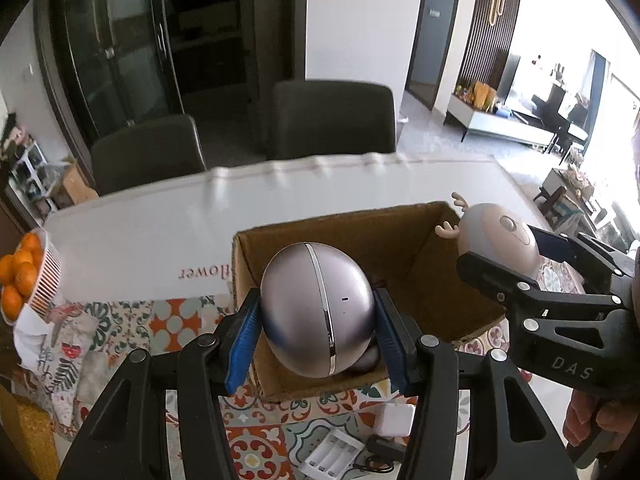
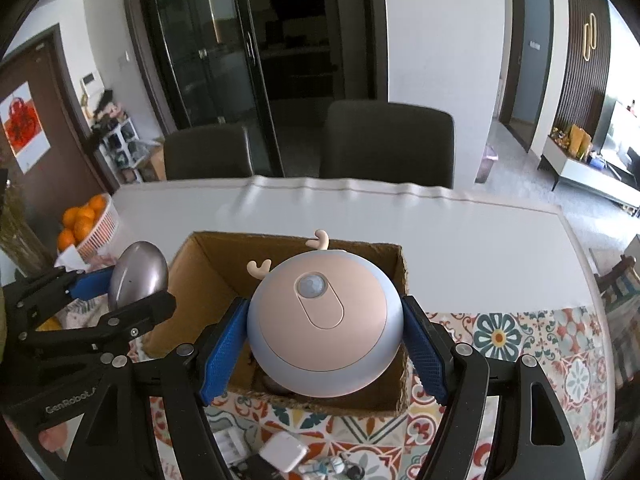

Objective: Organize rigid objects
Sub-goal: 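Open both tools to drop the speaker and lamp into the box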

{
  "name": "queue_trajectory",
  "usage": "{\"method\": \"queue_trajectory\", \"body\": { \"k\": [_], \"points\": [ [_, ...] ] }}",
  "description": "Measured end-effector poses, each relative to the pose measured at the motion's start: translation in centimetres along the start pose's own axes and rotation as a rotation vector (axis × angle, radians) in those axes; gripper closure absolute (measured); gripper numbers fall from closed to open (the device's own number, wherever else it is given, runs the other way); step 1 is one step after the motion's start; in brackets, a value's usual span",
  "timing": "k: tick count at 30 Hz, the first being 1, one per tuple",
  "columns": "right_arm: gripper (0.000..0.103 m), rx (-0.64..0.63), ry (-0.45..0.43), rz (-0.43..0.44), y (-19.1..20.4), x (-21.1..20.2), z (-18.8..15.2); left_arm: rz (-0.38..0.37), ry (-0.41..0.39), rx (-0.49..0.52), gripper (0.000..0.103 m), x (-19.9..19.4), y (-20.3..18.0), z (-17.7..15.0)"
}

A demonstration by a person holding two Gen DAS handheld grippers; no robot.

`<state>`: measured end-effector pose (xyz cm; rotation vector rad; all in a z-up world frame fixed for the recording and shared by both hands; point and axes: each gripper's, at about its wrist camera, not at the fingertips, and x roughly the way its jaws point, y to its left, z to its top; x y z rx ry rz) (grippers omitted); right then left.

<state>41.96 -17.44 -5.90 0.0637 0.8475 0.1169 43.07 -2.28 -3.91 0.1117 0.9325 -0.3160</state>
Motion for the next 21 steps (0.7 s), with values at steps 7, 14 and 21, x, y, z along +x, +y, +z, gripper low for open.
{"method": "queue_trajectory", "body": {
  "k": [7,14,21],
  "points": [
    [0.028,0.031,0.045,0.008,-0.9,2.1,0.4,0.019,0.045,-0.017,0.045,2.0,-0.2,0.6],
    [0.028,0.045,0.051,0.009,-1.0,2.4,0.6,0.127,-0.007,-0.016,0.019,1.1,0.1,0.5],
    [0.028,0.032,0.070,0.017,0.0,2.9,1.0,0.208,-0.036,-0.074,0.004,-0.1,1.8,0.0]
  ]
}}
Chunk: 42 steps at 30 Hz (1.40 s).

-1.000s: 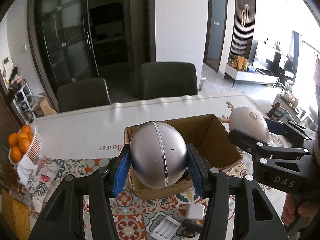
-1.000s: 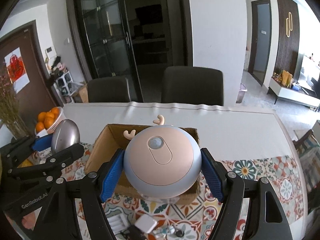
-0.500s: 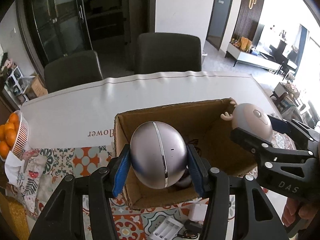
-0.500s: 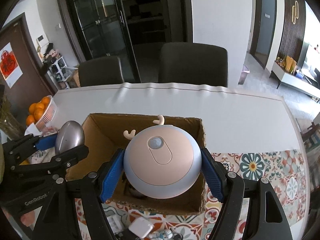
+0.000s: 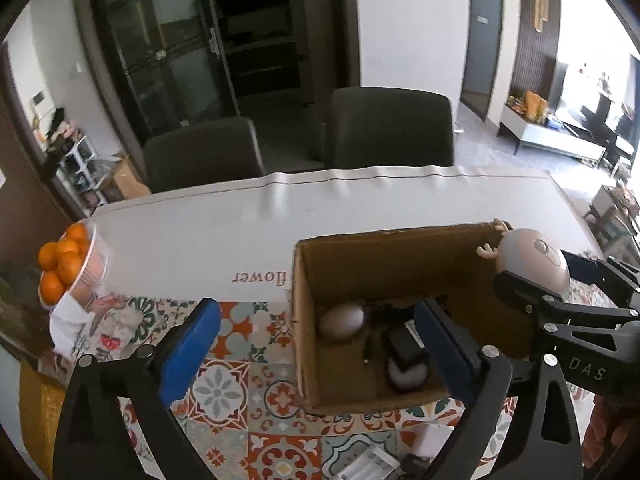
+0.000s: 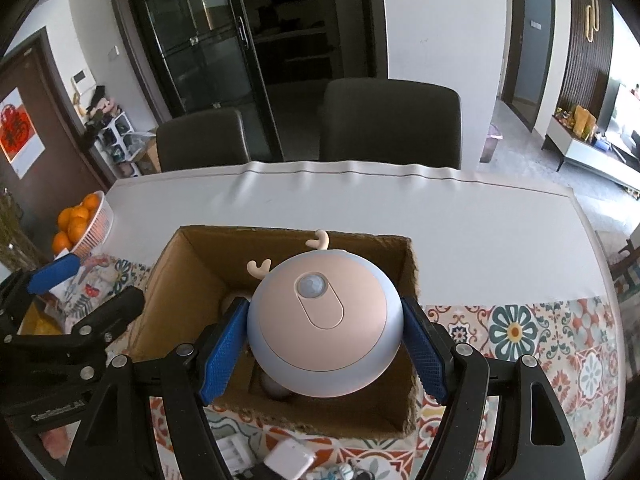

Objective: Organize rigid objects
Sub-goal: 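Open both tools to drop the speaker and lamp into the box, then withdraw both tools from the box toward the remaining items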

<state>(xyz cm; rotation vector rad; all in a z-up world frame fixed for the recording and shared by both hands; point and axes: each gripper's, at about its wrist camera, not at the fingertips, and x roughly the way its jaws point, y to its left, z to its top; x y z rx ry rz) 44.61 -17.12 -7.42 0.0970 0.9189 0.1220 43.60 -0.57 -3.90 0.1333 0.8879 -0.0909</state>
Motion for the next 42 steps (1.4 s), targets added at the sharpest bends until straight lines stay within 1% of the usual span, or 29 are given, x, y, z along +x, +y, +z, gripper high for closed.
{"method": "queue_trajectory", "body": {
  "k": [2,3,4,6,12,16,18,21,25,30,33,39,42],
  "points": [
    [0.026,-0.006,0.008,-0.007,0.2,0.1,0.2,0.005,0.018,-0.025,0.004,0.1,0.5,-0.1],
    [0.021,-0.011,0.005,-0.024,0.4,0.0,0.2,0.006,0.022,-0.034,0.004,0.1,0.7,-0.2],
    [0.018,-0.011,-0.002,-0.035,0.5,-0.3,0.2,0.006,0.025,-0.036,0.004,0.1,0.8,-0.3],
    [0.018,-0.016,-0.011,-0.057,0.8,-0.8,0.1,0.017,0.021,-0.032,0.004,-0.2,1.0,-0.6],
    [0.018,-0.016,-0.031,-0.063,1.2,-2.6,-1.4,0.034,-0.015,-0.012,0.001,-1.9,1.0,-1.8],
    [0.018,-0.022,-0.041,-0.066,1.5,-3.6,-2.7,0.061,-0.041,-0.005,0.000,-3.3,0.9,-2.8],
    [0.018,-0.027,-0.051,-0.064,1.8,-4.2,-3.3,0.055,-0.038,-0.008,0.000,-3.7,0.9,-3.3],
    [0.017,-0.031,-0.054,-0.063,1.9,-4.8,-3.9,0.067,-0.041,-0.013,0.000,-4.5,1.1,-4.1],
    [0.018,-0.038,-0.066,-0.058,2.4,-5.9,-5.0,0.100,-0.083,-0.015,0.000,-6.3,1.3,-5.1],
    [0.017,-0.043,-0.085,-0.038,2.9,-7.3,-6.4,0.102,-0.141,-0.023,0.000,-8.4,1.6,-6.5],
    [0.017,-0.053,-0.096,-0.030,3.3,-8.1,-7.4,0.107,-0.149,-0.031,0.000,-9.4,1.8,-7.4],
    [0.017,-0.074,-0.086,-0.012,4.0,-8.7,-9.5,0.117,-0.158,-0.060,0.000,-10.4,2.2,-9.5],
    [0.018,-0.090,-0.076,-0.006,4.4,-8.7,-10.6,0.108,-0.140,-0.074,0.000,-10.5,2.4,-10.7]
  ]
}}
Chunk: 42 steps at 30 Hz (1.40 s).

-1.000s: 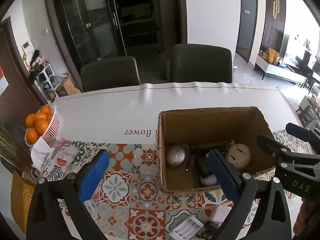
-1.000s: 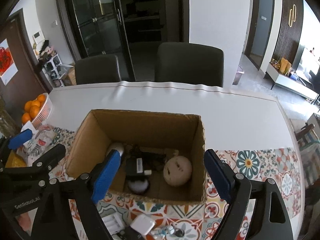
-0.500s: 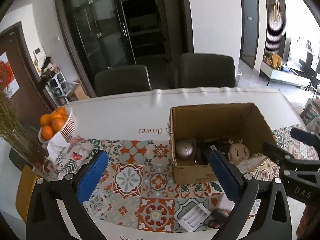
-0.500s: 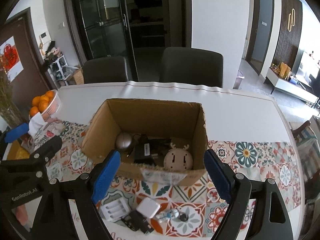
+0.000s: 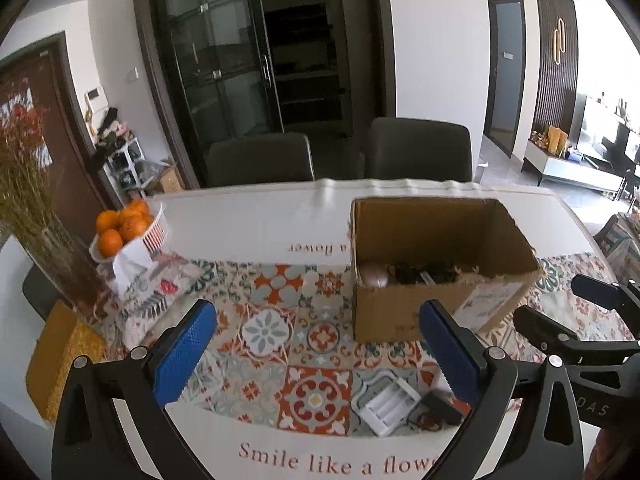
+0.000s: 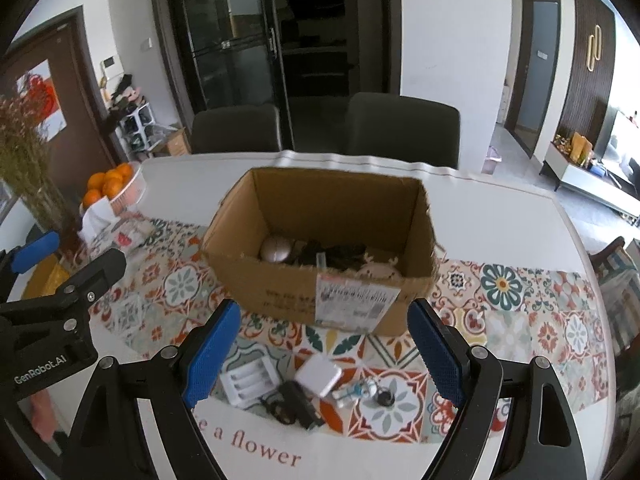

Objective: Organize rigid objects
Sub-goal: 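Withdraw both tools from the box toward the remaining items, then close the right tool on the black rectangular device and lift it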

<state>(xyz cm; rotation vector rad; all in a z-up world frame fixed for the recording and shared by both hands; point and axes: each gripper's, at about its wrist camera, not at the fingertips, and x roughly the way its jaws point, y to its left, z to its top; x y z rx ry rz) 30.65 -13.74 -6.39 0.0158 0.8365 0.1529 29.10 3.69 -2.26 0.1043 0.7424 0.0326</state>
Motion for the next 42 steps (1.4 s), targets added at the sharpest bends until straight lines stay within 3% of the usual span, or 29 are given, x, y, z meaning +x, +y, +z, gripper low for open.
{"method": "queue_trajectory", "body": {
  "k": [22,42],
  "points": [
    [0.018,-0.099,0.198,0.075,2.3,4.2,-7.3,0.003,0.248,-0.048,0.000,3.2,0.9,-9.3],
    [0.019,-0.250,0.392,0.108,4.1,11.1,-11.1,0.002,0.459,-0.090,0.000,8.0,1.5,-16.1]
  ]
}}
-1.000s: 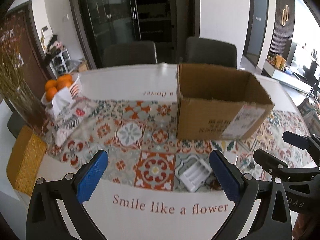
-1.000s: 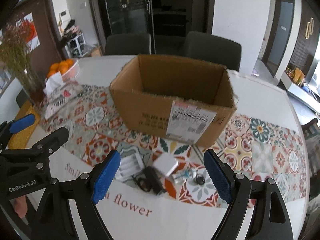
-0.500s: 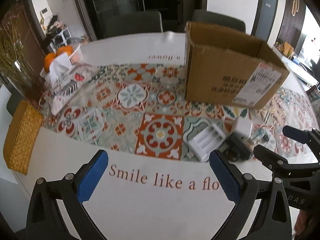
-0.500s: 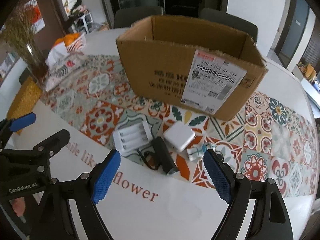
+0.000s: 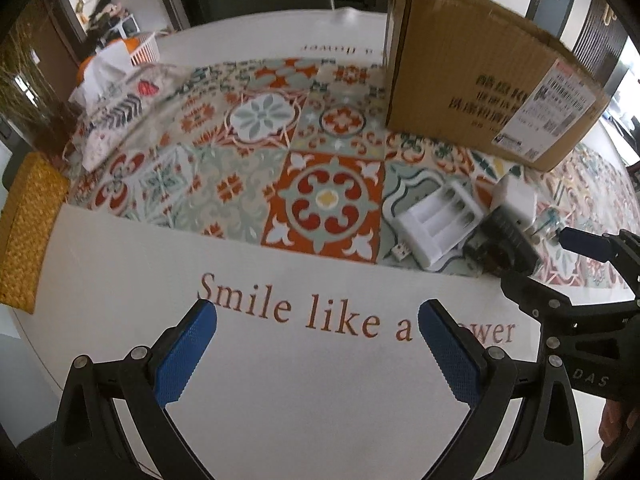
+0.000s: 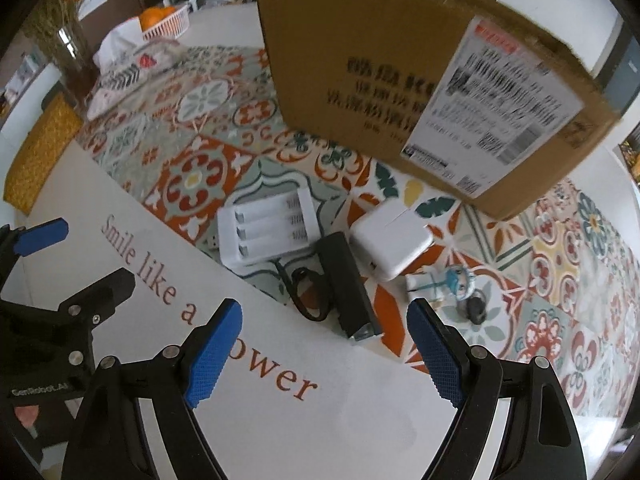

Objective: Organize rigid objects
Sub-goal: 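Close the right tool on the black rectangular device and lift it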

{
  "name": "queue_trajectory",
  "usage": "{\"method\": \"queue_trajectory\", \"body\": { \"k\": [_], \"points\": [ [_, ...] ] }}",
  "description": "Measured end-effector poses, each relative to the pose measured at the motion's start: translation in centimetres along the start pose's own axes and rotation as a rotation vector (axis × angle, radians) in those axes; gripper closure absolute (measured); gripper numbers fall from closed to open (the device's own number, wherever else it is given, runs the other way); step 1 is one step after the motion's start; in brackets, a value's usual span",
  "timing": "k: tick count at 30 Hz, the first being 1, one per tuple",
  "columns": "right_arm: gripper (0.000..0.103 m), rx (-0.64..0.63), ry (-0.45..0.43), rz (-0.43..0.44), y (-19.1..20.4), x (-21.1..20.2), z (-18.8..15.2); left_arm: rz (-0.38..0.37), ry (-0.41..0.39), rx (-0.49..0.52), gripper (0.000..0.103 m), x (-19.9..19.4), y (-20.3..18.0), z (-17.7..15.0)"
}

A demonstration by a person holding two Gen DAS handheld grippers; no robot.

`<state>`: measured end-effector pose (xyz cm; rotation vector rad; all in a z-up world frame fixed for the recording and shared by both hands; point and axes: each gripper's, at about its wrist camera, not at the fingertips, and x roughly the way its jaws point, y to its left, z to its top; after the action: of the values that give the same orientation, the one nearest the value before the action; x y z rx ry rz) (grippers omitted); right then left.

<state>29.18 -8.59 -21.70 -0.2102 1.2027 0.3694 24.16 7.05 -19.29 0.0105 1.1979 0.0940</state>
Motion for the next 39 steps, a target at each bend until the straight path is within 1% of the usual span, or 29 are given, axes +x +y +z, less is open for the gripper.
{"method": "queue_trajectory", "body": {
  "k": [8,10,13,20,22,24,25,27,33,36,39],
  "points": [
    [0.021,-0.025,0.044,-0.008,0.0,2.6,0.1,0.002,0.067,-0.013,0.001,2.7,0.0,-0.6],
    [0.026,-0.022,0.058,-0.008,-0.1,3.3,0.2,0.000,0.079,-0.019,0.001,3.2,0.0,-0.6],
    [0.030,-0.016,0.068,0.000,-0.2,4.1,0.3,0.000,0.090,-0.025,0.001,3.5,0.1,-0.7],
    [0.038,-0.016,0.046,-0.011,-0.1,4.5,0.5,0.009,0.102,-0.037,0.002,4.1,0.5,-0.6],
    [0.047,-0.015,0.035,-0.015,-0.1,4.4,0.5,0.010,0.106,-0.037,0.003,4.2,0.5,-0.6],
    [0.051,-0.009,0.027,-0.014,-0.2,4.3,0.5,0.005,0.109,-0.036,0.003,4.3,0.5,-0.6],
    [0.057,-0.005,0.025,-0.014,-0.2,4.2,0.5,0.004,0.110,-0.035,0.004,4.3,0.4,-0.5],
    [0.065,0.007,0.017,-0.010,-0.4,4.0,0.3,-0.001,0.109,-0.030,0.005,4.2,0.3,-0.4],
    [0.066,0.057,0.004,0.029,-1.1,3.4,-0.6,-0.016,0.095,0.002,0.006,3.7,-0.7,-0.1],
    [0.066,0.092,-0.010,0.041,-1.6,2.6,-1.2,-0.035,0.080,0.021,0.006,3.2,-1.1,0.0],
    [0.066,0.124,-0.025,0.052,-1.9,1.7,-1.6,-0.071,0.067,0.033,0.006,2.6,-1.7,0.4]
  ]
}}
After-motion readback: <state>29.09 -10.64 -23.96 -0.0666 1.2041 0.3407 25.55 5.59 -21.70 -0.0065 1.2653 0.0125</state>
